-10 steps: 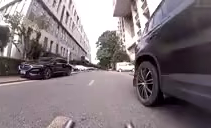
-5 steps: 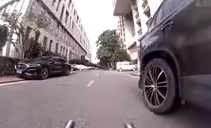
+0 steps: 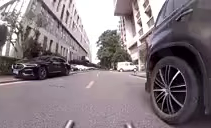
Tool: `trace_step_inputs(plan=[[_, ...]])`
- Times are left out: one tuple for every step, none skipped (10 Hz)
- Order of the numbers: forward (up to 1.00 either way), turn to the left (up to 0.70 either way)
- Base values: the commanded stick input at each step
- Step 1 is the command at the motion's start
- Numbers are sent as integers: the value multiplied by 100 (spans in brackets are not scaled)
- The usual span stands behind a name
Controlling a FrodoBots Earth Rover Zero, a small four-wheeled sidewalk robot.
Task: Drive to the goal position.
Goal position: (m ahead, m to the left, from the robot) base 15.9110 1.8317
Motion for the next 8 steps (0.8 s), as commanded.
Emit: trace_step_inputs(plan=[[45, 0], [45, 0], [45, 0], [45, 0], [45, 0], [45, 0], [45, 0], [45, 0]])
